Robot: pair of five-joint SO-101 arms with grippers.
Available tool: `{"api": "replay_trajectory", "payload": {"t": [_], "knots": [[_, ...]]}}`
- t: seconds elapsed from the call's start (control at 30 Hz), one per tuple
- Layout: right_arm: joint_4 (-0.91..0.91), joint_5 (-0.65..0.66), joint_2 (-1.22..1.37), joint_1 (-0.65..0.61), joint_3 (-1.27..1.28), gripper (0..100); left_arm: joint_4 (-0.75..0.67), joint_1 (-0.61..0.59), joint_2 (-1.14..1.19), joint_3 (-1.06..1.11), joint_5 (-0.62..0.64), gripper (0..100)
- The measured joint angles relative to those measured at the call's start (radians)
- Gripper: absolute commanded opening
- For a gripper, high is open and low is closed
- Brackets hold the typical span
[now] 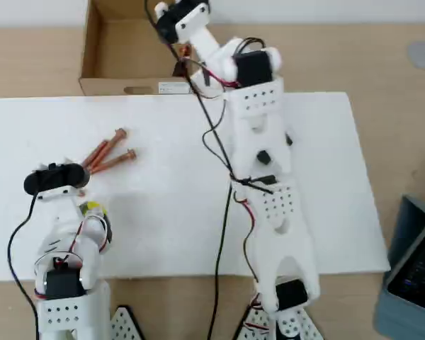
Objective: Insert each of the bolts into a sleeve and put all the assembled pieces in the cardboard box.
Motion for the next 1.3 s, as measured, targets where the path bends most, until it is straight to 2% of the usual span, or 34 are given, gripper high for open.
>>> {"api": "replay_trajectory", "payload": {"t": [0.13, 0.3, 0.5, 0.67, 0.97, 1.1, 1.3], "knots": [[0.0, 0.0, -0.072, 0.04, 0.057, 14.3, 0.0, 0.0, 0.0, 0.0, 0.0, 0], [0.0, 0.002, -0.232, 0.091, 0.339, 14.4, 0.0, 0.0, 0.0, 0.0, 0.0, 0], [0.0, 0.133, -0.434, 0.144, 0.767, 14.4, 0.0, 0.0, 0.0, 0.0, 0.0, 0], [0.0, 0.235, -0.494, 0.189, 1.014, 14.5, 0.0, 0.0, 0.0, 0.0, 0.0, 0], [-0.101, 0.351, -0.496, 0.238, 1.261, 15.3, 0.0, 0.0, 0.0, 0.0, 0.0, 0], [-0.181, 0.354, -0.496, 0.235, 1.346, 19.6, 0.0, 0.0, 0.0, 0.0, 0.0, 0], [-0.278, 0.37, -0.496, 0.235, 1.438, 19.6, 0.0, 0.0, 0.0, 0.0, 0.0, 0]]}}
